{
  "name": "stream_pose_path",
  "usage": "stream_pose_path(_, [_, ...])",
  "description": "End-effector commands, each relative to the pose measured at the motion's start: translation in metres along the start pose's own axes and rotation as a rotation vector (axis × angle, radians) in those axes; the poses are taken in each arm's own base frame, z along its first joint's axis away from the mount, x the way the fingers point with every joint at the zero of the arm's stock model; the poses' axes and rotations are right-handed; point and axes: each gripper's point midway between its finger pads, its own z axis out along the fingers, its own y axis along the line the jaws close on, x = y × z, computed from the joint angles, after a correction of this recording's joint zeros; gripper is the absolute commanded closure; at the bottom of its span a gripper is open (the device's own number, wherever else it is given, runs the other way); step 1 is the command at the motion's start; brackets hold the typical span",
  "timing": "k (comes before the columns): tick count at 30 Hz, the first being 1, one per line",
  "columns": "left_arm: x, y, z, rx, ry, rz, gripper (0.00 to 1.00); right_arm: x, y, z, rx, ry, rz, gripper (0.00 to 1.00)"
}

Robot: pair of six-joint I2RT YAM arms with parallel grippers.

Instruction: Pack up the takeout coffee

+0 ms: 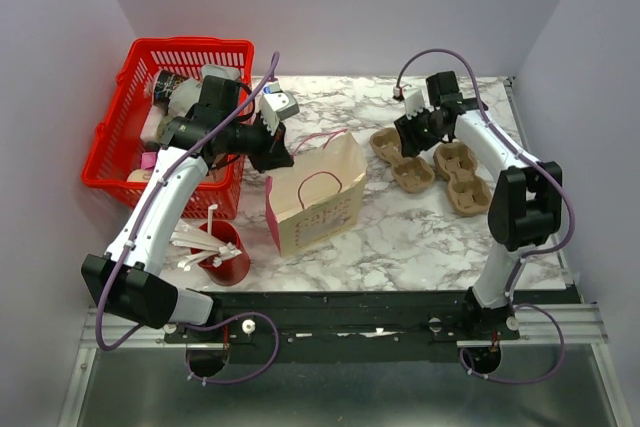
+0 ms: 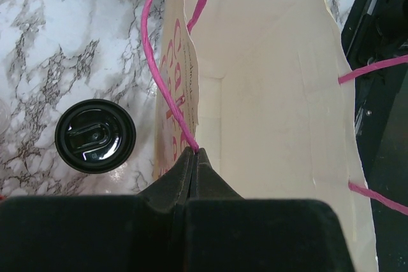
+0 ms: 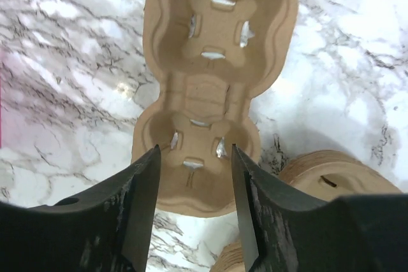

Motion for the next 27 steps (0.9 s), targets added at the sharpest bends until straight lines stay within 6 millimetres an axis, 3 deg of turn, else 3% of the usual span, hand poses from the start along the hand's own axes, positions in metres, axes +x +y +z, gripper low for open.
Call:
stream_pose_path(1, [-0.006,-0.005,-0.003,0.016,-0.029,-0.002,1.00,-0.003,-0.003,0.018,-0.002,0.018,0.058,0.42])
stream_pose_path(9, [-0.003,-0.003,-0.004,0.004,-0.021,-0.006,1.00,-0.012,-0.011,0.032,0.030,0.026,0.064,0.39])
stream_pose_path(17, [-0.001,0.000,-0.004,-0.007,-0.018,-0.008,1.00,-0.002,-0.004,0.045,0.026,0.066,0.046,0.38])
stream_pose_path(27, [0.000,0.003,-0.003,-0.012,-0.015,-0.017,1.00,0.003,-0.009,0.052,0.054,0.090,0.048,0.38])
